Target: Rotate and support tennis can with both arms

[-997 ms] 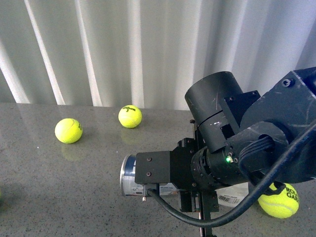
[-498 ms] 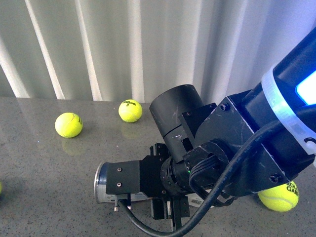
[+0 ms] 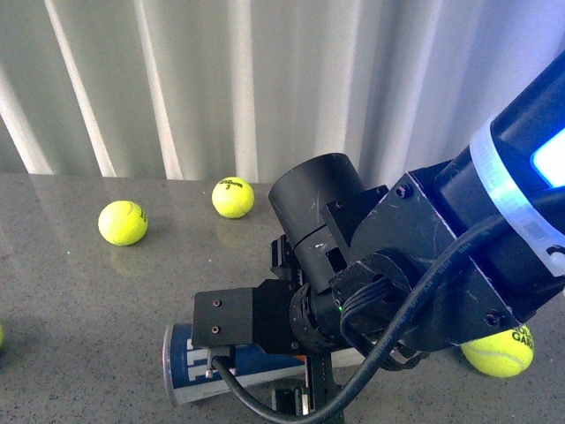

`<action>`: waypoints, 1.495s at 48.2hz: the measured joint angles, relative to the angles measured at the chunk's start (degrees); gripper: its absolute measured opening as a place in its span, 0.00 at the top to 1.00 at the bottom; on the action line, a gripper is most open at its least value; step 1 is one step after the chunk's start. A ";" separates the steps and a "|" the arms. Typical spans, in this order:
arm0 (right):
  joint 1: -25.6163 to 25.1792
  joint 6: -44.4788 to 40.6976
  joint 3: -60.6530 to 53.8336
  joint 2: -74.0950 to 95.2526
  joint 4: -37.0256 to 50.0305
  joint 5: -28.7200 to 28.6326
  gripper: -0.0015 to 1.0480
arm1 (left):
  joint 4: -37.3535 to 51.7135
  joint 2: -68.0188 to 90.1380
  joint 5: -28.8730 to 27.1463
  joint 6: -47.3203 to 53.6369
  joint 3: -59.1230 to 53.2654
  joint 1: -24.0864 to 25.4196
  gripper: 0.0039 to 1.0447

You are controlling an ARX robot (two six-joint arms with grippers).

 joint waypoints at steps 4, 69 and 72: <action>-0.02 0.55 -0.04 -0.17 -0.39 0.00 0.07 | 0.00 0.00 0.00 0.00 0.00 0.00 0.06; -9.75 20.50 -9.11 -27.74 9.14 0.83 0.07 | 0.00 0.00 0.00 0.00 0.00 0.00 0.06; -12.55 24.92 -10.91 -30.12 16.09 5.44 0.07 | 0.00 0.00 0.00 0.00 0.00 0.00 0.06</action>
